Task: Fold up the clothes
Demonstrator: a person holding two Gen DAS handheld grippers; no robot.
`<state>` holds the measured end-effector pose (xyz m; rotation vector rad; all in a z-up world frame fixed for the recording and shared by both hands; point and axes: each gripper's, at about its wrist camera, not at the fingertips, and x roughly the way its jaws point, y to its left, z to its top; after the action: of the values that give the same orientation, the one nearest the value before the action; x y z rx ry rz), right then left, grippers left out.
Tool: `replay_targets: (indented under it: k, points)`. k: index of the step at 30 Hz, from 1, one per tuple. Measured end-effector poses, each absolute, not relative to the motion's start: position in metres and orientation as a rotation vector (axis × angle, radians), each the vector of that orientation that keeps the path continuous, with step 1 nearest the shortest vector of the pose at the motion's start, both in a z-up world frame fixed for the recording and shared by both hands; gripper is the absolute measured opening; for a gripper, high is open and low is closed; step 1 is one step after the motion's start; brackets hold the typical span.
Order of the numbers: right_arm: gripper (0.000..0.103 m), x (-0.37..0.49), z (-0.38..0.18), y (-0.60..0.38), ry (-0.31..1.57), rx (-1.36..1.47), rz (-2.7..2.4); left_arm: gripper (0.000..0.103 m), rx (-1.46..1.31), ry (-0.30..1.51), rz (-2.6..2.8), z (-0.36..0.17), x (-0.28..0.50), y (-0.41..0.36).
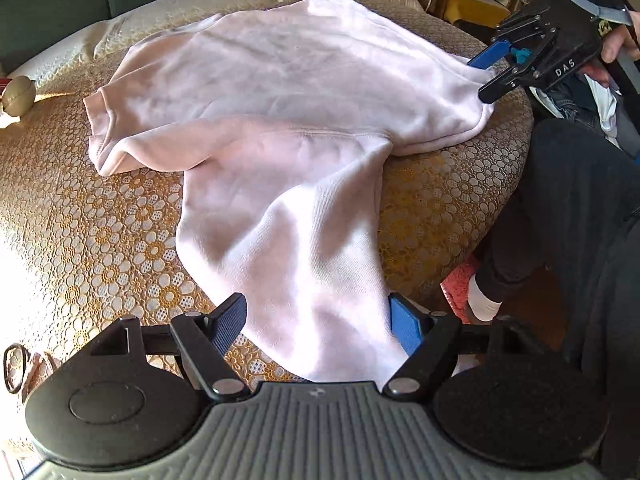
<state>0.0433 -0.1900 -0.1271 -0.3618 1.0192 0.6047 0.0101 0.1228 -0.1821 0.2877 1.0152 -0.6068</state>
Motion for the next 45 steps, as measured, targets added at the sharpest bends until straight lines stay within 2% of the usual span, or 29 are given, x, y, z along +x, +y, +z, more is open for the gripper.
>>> replay_targets:
  k: [3, 6, 12, 15, 20, 25, 31, 42, 45]
  points:
    - [0.103, 0.035, -0.123, -0.16, 0.947, -0.497, 0.65, 0.076, 0.294, 1.002, -0.636, -0.18, 0.005, 0.123]
    - [0.103, 0.039, -0.125, -0.176, 1.005, -0.575, 0.604, 0.076, 0.31, 0.994, -0.648, -0.181, 0.003, 0.122]
    - [0.103, 0.042, -0.134, -0.254, 1.131, -0.512, 0.373, 0.076, 0.317, 0.986, -0.659, -0.186, 0.005, 0.119]
    - [0.103, 0.039, -0.127, -0.265, 1.115, -0.431, 0.358, 0.076, 0.319, 0.994, -0.67, -0.189, 0.004, 0.117]
    - [0.103, 0.029, -0.135, -0.201, 1.112, -0.21, 0.659, 0.076, 0.325, 0.966, -0.653, -0.184, 0.0, 0.116]
    - [0.103, 0.017, -0.168, -0.108, 1.164, -0.176, 0.941, 0.076, 0.347, 0.93, -0.581, -0.172, -0.007, 0.131]
    - [0.103, 0.005, -0.195, -0.042, 1.244, -0.232, 1.079, 0.076, 0.352, 0.924, -0.494, -0.166, -0.008, 0.157]
    - [0.103, 0.006, -0.211, -0.021, 1.224, -0.254, 1.051, 0.076, 0.394, 0.884, -0.49, -0.17, -0.015, 0.166]
    - [0.103, 0.008, -0.189, -0.04, 1.193, -0.182, 1.101, 0.076, 0.46, 0.869, -0.492, -0.174, -0.018, 0.166]
